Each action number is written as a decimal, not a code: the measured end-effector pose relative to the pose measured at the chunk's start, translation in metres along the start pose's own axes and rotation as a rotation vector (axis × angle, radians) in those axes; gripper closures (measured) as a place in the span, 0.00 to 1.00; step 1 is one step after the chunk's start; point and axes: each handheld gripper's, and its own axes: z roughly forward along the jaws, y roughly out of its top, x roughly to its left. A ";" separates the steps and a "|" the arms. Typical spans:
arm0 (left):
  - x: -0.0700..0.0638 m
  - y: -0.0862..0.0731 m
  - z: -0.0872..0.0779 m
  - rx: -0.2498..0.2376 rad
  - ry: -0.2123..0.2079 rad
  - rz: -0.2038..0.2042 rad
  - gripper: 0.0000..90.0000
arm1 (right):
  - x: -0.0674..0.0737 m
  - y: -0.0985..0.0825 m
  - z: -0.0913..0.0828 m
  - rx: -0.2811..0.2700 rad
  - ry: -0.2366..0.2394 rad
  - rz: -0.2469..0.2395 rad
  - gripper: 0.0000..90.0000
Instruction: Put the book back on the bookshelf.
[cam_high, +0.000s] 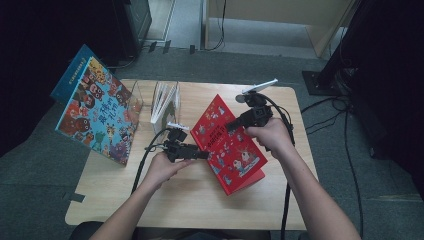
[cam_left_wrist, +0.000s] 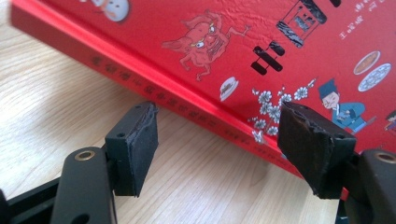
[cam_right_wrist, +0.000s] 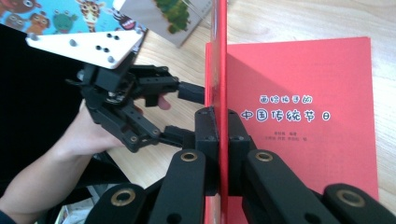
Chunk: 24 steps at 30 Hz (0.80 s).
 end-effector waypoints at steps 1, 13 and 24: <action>0.000 0.000 0.000 -0.001 0.000 -0.001 0.33 | 0.001 0.000 -0.001 -0.005 0.001 0.000 0.98; 0.008 0.008 -0.003 -0.020 -0.114 -0.055 0.22 | 0.009 -0.010 -0.006 -0.045 0.045 -0.062 0.98; 0.003 0.013 -0.014 -0.042 -0.141 0.024 0.15 | 0.029 -0.028 -0.014 -0.108 0.057 -0.198 0.97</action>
